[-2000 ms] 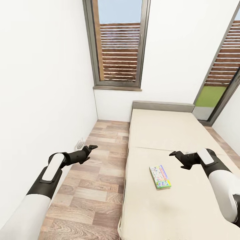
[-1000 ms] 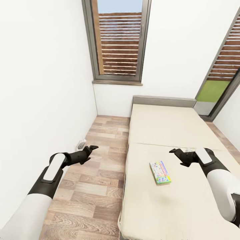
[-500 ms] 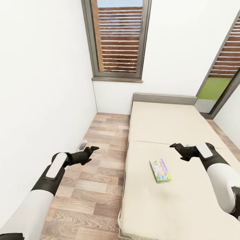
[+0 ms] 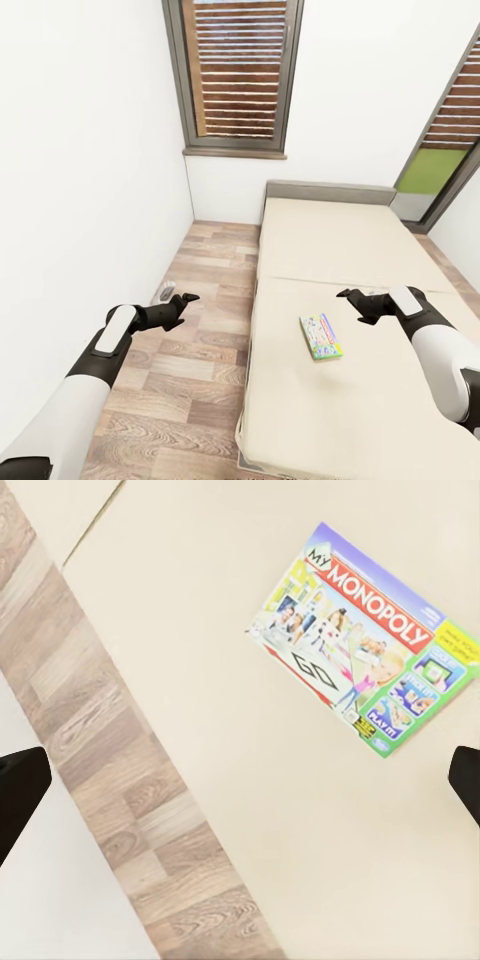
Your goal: Put all the toys in the child's room - the three board games (two on the bed and one on the table), the two jigsaw puzzles on the table, and the tennis ball on the table - inside the toy box on the table in the child's room.
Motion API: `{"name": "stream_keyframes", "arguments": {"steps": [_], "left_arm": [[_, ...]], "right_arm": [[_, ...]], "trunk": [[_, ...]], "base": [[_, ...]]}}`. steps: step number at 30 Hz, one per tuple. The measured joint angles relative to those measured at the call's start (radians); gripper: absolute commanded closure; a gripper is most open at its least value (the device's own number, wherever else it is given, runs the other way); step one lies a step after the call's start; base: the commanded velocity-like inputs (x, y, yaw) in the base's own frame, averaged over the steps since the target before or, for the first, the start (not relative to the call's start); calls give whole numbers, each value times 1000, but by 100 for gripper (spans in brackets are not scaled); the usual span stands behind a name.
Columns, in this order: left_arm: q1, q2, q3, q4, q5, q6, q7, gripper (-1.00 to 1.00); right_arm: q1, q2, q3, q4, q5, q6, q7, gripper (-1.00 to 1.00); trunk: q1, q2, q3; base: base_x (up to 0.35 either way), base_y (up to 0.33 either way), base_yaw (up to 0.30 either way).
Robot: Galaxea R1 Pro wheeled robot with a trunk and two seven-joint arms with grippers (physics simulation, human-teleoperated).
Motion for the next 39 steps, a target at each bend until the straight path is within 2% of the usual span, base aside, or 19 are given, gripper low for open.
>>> {"name": "stream_keyframes", "arguments": {"steps": [16, 39], "left_arm": [[0, -2, -1, 4, 2, -1, -6, -100], [-10, -31, -2, 6, -8, -1, 8, -100]], "right_arm": [[-9, 2, -2, 8, -2, 0, 0, -100], [-100, 2, -12, 18, -13, -1, -1, -100]], "trunk": [[0, 0, -26], [0, 0, -64]], "base": [[0, 0, 0], [0, 0, 0]]}}
